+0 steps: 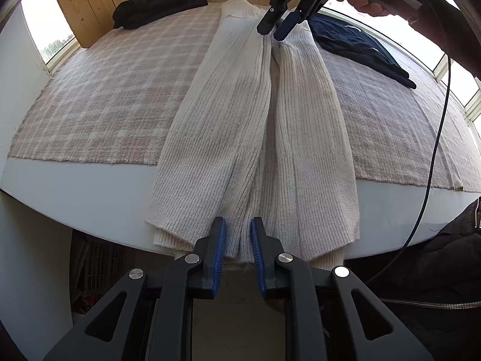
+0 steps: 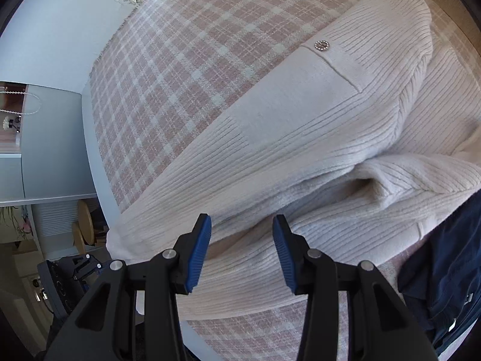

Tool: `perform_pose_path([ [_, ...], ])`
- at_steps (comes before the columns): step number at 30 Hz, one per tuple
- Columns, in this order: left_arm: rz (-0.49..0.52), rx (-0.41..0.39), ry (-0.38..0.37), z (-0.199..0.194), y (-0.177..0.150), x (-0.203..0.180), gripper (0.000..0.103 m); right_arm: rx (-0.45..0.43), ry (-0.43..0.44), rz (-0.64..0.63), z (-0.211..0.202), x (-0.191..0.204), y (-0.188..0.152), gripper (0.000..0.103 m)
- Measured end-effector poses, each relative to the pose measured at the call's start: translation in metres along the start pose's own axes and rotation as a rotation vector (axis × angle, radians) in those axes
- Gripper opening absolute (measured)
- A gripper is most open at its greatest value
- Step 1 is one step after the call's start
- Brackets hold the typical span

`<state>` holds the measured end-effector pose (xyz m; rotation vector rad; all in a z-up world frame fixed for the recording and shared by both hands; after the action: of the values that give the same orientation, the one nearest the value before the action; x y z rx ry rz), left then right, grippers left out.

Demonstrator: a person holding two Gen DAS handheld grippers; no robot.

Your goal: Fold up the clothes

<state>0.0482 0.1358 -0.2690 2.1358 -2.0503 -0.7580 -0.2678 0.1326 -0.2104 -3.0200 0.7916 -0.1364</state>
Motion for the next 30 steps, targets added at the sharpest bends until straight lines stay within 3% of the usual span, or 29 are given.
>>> perform_pose_path([
  [6,0.001,-0.007,0.008,0.002,0.002,0.003,0.016,0.005,-0.026,0.033,0.010,-0.003,0.022,0.042],
  [8,-0.003,-0.016,0.010,-0.002,0.003,0.004,0.015,0.008,-0.039,0.030,0.012,-0.013,0.016,0.042],
  [13,-0.015,-0.022,-0.013,-0.002,0.001,0.012,0.014,-0.005,-0.097,0.004,0.029,0.011,0.017,0.042],
  [14,-0.021,-0.027,-0.020,-0.003,0.001,0.014,0.012,-0.013,-0.100,0.000,0.029,0.012,0.018,0.040],
  [15,-0.025,-0.037,-0.018,-0.005,0.001,0.018,0.010,-0.021,-0.103,-0.005,0.030,0.013,0.019,0.032],
  [16,-0.028,-0.046,-0.015,-0.006,0.001,0.021,0.009,-0.027,-0.097,-0.003,0.030,0.013,0.020,0.024],
  [19,-0.037,-0.057,-0.012,-0.009,-0.001,0.025,0.009,-0.035,-0.022,0.047,0.025,0.005,0.025,0.018],
  [24,-0.034,-0.063,0.022,-0.015,0.001,0.035,0.009,-0.069,0.039,0.086,0.015,0.000,0.039,0.015],
  [30,-0.055,-0.100,0.058,-0.037,0.006,0.045,0.008,-0.111,0.098,0.109,0.019,0.023,0.050,0.014],
])
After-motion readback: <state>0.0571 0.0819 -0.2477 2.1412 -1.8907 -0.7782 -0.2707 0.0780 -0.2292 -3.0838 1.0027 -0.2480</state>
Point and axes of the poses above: each gripper's, at about its wrist camera, not at the fingertips, and z roughly the way its jaws point, x to its left, y to its top, the point moved 10 cm from there along z, roughly the way its jaws point, and after that the axes turned 15 degrees about -y, right-handed, at the moved point
